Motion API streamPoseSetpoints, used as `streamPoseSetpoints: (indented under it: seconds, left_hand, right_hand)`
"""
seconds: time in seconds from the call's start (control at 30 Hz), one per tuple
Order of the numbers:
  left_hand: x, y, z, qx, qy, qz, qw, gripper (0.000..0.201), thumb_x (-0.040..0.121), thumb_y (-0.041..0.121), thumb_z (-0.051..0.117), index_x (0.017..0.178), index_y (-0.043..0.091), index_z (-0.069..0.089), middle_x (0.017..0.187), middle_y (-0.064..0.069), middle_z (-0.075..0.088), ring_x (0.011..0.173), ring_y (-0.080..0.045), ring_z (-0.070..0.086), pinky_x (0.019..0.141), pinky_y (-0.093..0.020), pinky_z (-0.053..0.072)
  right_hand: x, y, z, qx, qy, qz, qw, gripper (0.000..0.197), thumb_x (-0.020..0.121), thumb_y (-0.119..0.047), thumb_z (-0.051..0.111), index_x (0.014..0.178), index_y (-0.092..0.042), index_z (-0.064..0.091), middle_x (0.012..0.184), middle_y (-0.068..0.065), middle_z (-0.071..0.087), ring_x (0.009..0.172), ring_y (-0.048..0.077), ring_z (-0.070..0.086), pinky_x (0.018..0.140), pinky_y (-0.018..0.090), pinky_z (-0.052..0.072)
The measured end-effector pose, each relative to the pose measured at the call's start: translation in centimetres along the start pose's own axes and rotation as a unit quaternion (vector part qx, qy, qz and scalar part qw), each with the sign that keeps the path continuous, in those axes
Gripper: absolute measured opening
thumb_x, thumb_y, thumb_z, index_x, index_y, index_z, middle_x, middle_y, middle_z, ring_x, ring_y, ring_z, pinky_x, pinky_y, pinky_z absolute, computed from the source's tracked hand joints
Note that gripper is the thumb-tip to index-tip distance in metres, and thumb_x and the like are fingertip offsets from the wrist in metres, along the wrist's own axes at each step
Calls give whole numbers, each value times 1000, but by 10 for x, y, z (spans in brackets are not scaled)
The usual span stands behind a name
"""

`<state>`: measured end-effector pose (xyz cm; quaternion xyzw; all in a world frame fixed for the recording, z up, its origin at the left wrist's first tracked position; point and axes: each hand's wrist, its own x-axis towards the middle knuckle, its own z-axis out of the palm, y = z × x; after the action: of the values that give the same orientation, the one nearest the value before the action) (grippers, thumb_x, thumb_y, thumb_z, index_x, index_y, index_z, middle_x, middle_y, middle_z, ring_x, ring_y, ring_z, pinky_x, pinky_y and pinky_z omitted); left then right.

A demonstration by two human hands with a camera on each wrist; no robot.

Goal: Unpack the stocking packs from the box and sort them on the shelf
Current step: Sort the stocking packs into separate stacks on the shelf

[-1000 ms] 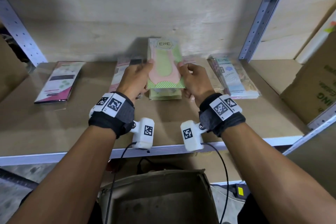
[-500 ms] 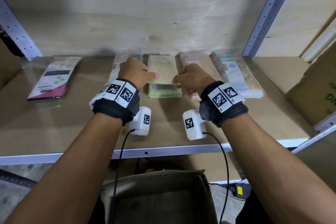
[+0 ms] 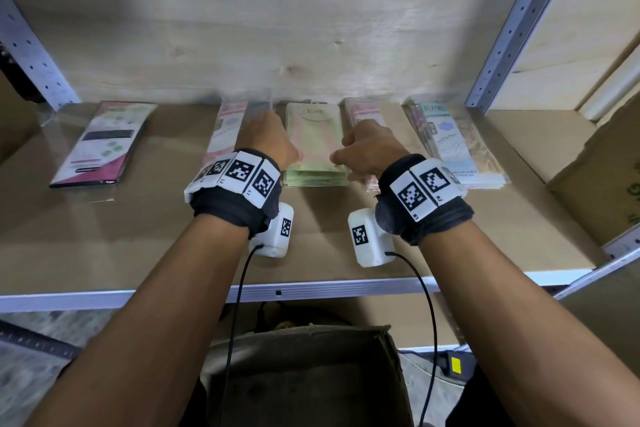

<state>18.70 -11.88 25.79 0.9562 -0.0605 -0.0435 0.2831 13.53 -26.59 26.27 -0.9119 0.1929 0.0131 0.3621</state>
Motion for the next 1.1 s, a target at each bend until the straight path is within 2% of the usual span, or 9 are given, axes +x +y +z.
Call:
streamPoseSetpoints:
  seconds: [0.23, 0.3, 0.57, 0.63, 0.83, 0.9, 0.97, 1.03, 1.1]
  left_hand:
    - [1, 4, 7, 40, 19, -5, 999, 47, 79, 26, 84, 116, 3, 69, 118, -14, 67, 109, -33, 63, 90, -41, 54]
    - [2, 5, 10, 49, 18, -6, 999, 47, 78, 28, 84, 114, 2, 69, 118, -15, 66, 108, -33, 63, 87, -41, 54]
    - [3, 6, 15, 62, 23, -13, 998, 51, 77, 30, 85, 116, 1, 67, 124, -17, 60, 108, -36, 63, 91, -45, 55]
    - [2, 6, 13, 64, 34, -7, 997, 49, 78, 30, 84, 115, 2, 68, 123, -17, 60, 107, -35, 63, 87, -43, 54]
    - [0, -1, -19, 17, 94, 41, 995, 21, 85, 27, 76, 89, 6, 74, 87, -10, 70, 86, -30, 69, 65, -31, 51]
    - [-3, -14, -40, -7, 133, 44, 990, 21, 88, 27, 71, 78, 9, 73, 75, -6, 67, 77, -29, 68, 54, -26, 42]
    - [-4, -35, -62, -29, 179, 28, 983, 26, 90, 26, 65, 70, 9, 70, 69, -5, 67, 68, -27, 67, 57, -27, 46]
    - [-5, -63, -83, -52, 212, 0, 976, 26, 90, 21, 62, 68, 9, 69, 62, -4, 63, 57, -23, 62, 56, -25, 47]
    - [-3, -94, -102, -67, 229, -40, 970, 20, 89, 21, 61, 80, 9, 74, 75, -10, 69, 73, -30, 67, 67, -30, 52]
  right_hand:
    - [-2, -2, 2, -34, -3, -15, 999, 43, 88, -20, 69, 126, -3, 56, 125, 13, 58, 97, 30, 69, 86, 38, 59]
    - [-2, -2, 3, -34, -3, -19, 999, 45, 88, -20, 69, 127, -4, 56, 127, 13, 58, 100, 30, 68, 89, 39, 58]
    - [-2, -1, 4, -43, -6, -24, 999, 44, 88, -18, 68, 127, -3, 56, 123, 12, 59, 99, 29, 67, 88, 35, 57]
    - [-1, -1, 3, -50, -5, -28, 998, 41, 88, -17, 68, 126, -4, 57, 120, 12, 60, 98, 28, 68, 89, 36, 57]
    - [-1, -4, -9, -23, 61, -106, 992, 32, 90, -22, 66, 120, -13, 66, 121, 3, 64, 112, 19, 60, 89, 22, 45]
    - [-6, -6, -10, 23, 74, -131, 988, 24, 90, -21, 67, 112, -13, 70, 111, 2, 68, 104, 18, 64, 89, 25, 50]
    - [-12, -11, -7, 89, 55, -139, 985, 17, 91, -15, 66, 106, -8, 70, 100, 9, 71, 92, 24, 70, 84, 36, 59]
    - [-18, -21, 1, 125, 13, -147, 981, 13, 93, -9, 62, 102, -2, 68, 94, 17, 73, 78, 26, 71, 74, 38, 61]
    - [-20, -36, 13, 142, -25, -163, 976, 11, 94, -7, 60, 101, 0, 66, 86, 17, 73, 71, 23, 68, 65, 34, 59]
